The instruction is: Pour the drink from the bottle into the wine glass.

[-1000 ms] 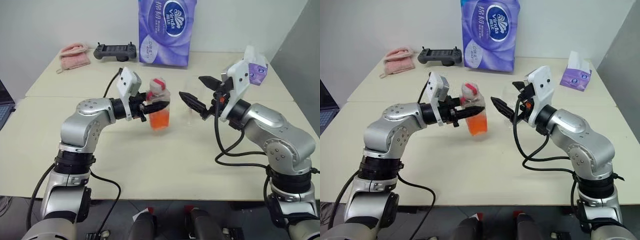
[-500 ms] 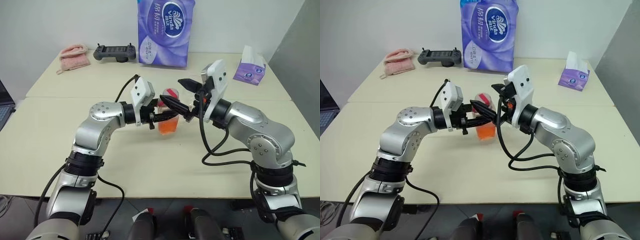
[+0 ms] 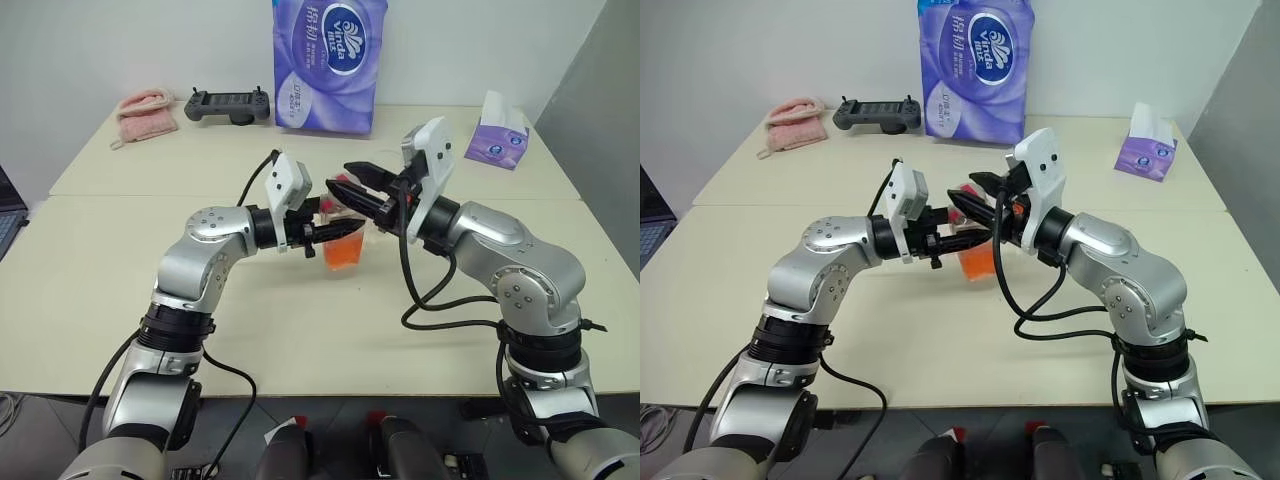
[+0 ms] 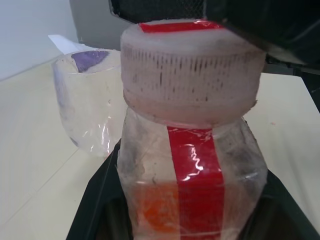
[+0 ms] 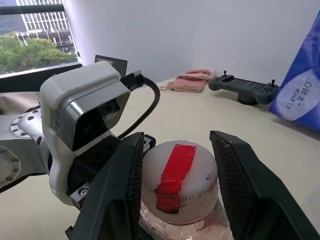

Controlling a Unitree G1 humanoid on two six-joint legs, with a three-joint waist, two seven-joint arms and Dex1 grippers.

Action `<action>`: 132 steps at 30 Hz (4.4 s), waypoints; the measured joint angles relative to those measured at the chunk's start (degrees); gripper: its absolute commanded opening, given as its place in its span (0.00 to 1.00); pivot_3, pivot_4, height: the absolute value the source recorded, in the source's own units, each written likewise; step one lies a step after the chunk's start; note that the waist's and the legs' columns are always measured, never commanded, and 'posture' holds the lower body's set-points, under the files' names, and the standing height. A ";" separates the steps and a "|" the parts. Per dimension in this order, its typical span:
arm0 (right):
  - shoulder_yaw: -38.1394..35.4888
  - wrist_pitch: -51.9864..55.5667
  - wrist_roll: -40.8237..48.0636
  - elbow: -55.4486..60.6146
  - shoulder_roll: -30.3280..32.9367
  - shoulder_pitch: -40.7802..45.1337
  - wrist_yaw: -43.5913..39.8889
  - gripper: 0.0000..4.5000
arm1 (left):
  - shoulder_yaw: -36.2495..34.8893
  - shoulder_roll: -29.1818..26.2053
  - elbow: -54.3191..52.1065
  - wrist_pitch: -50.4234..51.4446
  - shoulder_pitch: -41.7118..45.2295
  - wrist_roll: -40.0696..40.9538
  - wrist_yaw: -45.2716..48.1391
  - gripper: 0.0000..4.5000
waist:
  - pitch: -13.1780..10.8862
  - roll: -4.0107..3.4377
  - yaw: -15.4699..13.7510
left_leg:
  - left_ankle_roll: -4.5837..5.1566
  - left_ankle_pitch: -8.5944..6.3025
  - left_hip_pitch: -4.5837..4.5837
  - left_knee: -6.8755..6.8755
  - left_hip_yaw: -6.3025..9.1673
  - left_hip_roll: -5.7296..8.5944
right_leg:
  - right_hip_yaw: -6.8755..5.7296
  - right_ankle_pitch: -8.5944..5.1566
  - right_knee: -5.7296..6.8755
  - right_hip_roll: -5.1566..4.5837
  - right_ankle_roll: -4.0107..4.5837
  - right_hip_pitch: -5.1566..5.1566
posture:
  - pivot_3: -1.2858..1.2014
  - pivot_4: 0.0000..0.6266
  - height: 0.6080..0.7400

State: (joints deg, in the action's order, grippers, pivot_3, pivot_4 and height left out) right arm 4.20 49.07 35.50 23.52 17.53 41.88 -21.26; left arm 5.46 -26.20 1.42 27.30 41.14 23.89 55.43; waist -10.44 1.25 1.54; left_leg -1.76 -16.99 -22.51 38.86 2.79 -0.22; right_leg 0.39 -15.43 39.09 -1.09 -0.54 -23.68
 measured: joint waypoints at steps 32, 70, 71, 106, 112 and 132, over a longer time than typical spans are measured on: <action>-2.79 -1.99 3.42 -4.99 10.37 2.71 -21.25 0.98 | -1.41 -1.43 -7.89 7.39 -0.73 5.79 2.55 0.41 | -0.01 -0.02 0.10 | -0.06 0.04 0.00 0.03 0.08 0.04 | -0.06 0.00 0.03 -0.08 0.00 0.03 | 0.52 0.24 1.00; -0.08 -6.19 4.94 -14.43 11.45 9.87 -34.42 0.42 | -1.35 -3.53 -8.09 10.52 2.14 10.08 8.13 0.41 | -0.02 -0.04 0.33 | 0.06 0.07 0.05 0.02 0.10 0.10 | -0.08 0.03 0.03 -0.03 -0.03 0.06 | 0.52 0.24 1.00; 0.40 -6.19 5.25 -16.40 11.50 11.38 -36.50 0.42 | -1.51 -4.39 -8.39 11.60 2.45 11.20 8.49 0.41 | -0.03 -0.04 0.33 | 0.06 0.07 0.05 0.02 0.09 0.09 | -0.06 0.03 0.02 -0.03 -0.03 0.06 | 0.52 0.24 1.00; -5.04 5.36 8.67 6.16 6.62 1.58 -5.78 0.52 | -2.12 -2.59 -7.92 8.48 -0.37 9.85 4.48 0.41 | -0.03 -0.04 0.09 | 0.10 0.22 -0.13 0.05 0.29 0.34 | -0.24 0.09 0.05 -0.19 -0.06 0.02 | 0.52 0.24 1.00; -6.03 5.40 10.60 6.26 6.74 1.79 -5.72 0.08 | -1.89 -2.94 -7.53 8.51 -0.38 9.22 4.67 0.41 | -0.03 -0.05 0.09 | 0.11 0.22 -0.13 0.05 0.29 0.35 | -0.24 0.09 0.04 -0.19 -0.06 0.03 | 0.52 0.24 1.00; -0.18 0.71 2.93 2.43 7.87 1.79 -8.23 0.81 | -1.88 -3.75 -7.42 8.55 -0.06 8.75 4.75 0.41 | -0.03 -0.05 0.10 | 0.12 0.23 -0.13 0.05 0.29 0.36 | -0.25 0.09 0.04 -0.19 -0.06 0.02 | 0.52 0.24 1.00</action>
State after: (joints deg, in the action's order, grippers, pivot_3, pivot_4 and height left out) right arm 4.02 49.78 38.43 25.96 25.40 43.67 -29.49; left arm 3.57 -29.95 -6.00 35.85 41.08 32.64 60.18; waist -10.48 1.20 1.64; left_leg -1.64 -16.76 -22.64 38.91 3.08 0.14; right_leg 0.14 -15.33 39.13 -1.28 -0.60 -23.66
